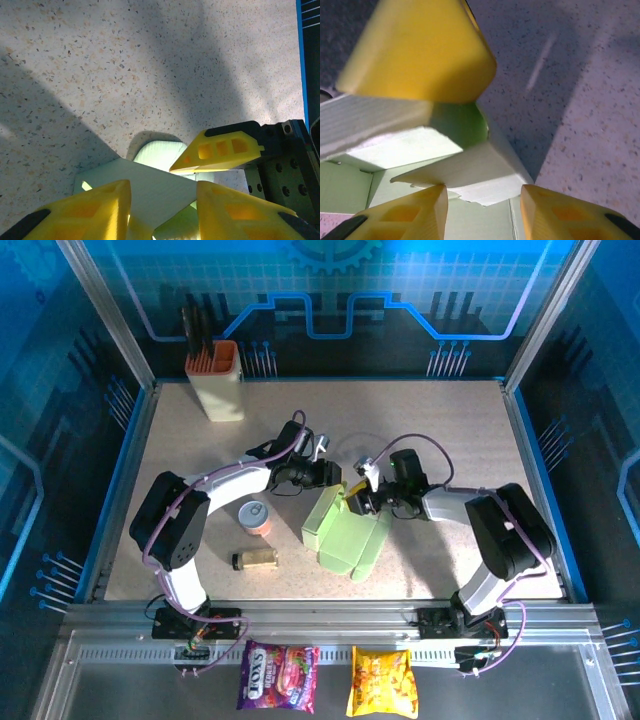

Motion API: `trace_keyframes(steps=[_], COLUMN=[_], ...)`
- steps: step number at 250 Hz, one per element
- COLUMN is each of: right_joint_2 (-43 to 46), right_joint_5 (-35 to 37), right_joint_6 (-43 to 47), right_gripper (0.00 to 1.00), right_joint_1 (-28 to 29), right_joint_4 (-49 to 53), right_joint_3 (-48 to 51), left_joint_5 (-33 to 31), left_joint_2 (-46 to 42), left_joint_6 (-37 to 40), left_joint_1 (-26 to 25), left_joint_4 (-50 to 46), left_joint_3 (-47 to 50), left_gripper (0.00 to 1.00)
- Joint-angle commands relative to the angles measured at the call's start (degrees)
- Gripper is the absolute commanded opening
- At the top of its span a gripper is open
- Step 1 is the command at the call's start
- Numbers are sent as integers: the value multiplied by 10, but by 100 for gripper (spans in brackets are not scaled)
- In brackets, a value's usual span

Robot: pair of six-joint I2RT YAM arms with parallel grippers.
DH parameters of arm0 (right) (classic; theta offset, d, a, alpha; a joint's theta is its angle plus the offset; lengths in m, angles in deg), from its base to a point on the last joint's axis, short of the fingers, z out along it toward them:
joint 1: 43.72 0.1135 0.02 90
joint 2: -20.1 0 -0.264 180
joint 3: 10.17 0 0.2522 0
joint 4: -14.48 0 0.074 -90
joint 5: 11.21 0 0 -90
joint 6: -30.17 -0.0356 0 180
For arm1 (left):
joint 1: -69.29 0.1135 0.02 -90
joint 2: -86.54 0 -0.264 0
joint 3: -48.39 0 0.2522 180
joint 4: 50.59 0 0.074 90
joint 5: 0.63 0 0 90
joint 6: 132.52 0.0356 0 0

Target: Fold the paper box

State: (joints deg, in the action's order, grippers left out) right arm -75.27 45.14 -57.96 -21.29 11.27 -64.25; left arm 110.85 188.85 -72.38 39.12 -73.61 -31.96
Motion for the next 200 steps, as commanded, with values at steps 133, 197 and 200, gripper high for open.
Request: trace_keyframes(steps=[133,197,200], right_joint_2=[-76,-78,-77], right_joint_5=[-22,-19,-19], right_joint_6=[18,26,26], right_gripper=[43,25,24], right_joint_1=[18,23,23], right_joint_4=[-118,-136,-136], right_joint_3=[-15,-9,-7], left_joint_5=[14,12,12], left_joint_2=[7,2,0], left_joint_6=[27,25,25], left_joint_1=[-9,-11,-11], left_joint_4=[-65,-62,-62], left_joint_3=[2,5,5], left_gripper=[38,38,38])
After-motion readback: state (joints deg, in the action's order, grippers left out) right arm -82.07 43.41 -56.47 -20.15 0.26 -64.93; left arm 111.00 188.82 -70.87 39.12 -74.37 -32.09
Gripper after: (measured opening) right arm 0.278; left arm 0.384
